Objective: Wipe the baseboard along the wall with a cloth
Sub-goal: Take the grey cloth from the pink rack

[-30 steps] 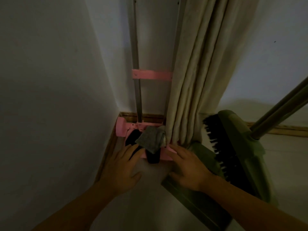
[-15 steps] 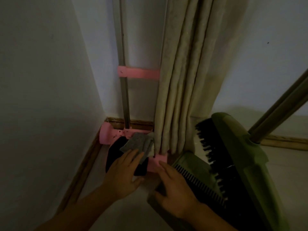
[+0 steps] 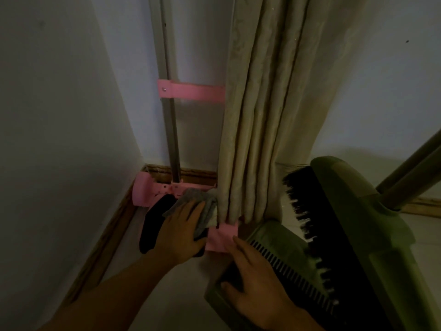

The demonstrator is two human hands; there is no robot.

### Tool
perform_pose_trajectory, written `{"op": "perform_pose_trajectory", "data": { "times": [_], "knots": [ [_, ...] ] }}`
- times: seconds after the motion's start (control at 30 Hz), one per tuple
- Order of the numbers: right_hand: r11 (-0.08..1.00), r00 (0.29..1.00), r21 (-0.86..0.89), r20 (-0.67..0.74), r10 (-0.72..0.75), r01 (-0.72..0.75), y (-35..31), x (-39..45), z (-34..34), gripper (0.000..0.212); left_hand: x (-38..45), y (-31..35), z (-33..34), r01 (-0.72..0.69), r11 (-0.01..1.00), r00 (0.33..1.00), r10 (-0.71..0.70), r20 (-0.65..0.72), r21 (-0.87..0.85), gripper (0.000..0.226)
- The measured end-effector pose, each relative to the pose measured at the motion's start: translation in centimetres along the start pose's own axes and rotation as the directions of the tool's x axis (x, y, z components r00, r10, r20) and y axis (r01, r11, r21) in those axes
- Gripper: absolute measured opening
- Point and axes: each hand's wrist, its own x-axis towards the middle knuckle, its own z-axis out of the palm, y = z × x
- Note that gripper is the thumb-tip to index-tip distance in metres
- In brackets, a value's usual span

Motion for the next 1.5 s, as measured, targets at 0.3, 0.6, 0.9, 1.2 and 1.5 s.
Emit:
{"op": "perform_pose_trajectory", "data": {
  "times": [0.3,0.6,0.9,1.2,1.5],
  "knots": [
    [0.999,0.999,-0.013,0.02,-0.032,0.033,0.2,0.9,0.7,0.08,-0.1,-0.3,1.1,0.021,0.999,1.0,-0.022,-0.022,-0.042,0.069],
    [0.999,0.999,0.012,0.025,-0.039,0.038,0.1,0.9,-0.1,0.074,-0.1,-0.1,0.3,0.012,0.997,0.999,-0.015,-0.045,-0.074,0.069],
    [0.999,0.998,0.003,0.029,-0.052,0.052,-0.3,2.2,0.5,0.085,-1.4,-1.1,-2.4,0.001,0.992,0.997,-0.011,-0.073,-0.125,0.059],
    [0.999,0.998,0.01,-0.044,-0.046,0.046,-4.0,4.8,-3.1,0.084,-2.7,-1.1,-9.5,-0.043,0.994,0.991,0.029,-0.132,-0.104,0.058],
    [0.974,0.979,0.181,-0.179,-0.1,0.133,-8.9,6.2,-3.7,0.073,-8.0,0.7,-14.8,-0.179,0.974,0.965,0.146,-0.219,-0.14,0.053]
  ]
}}
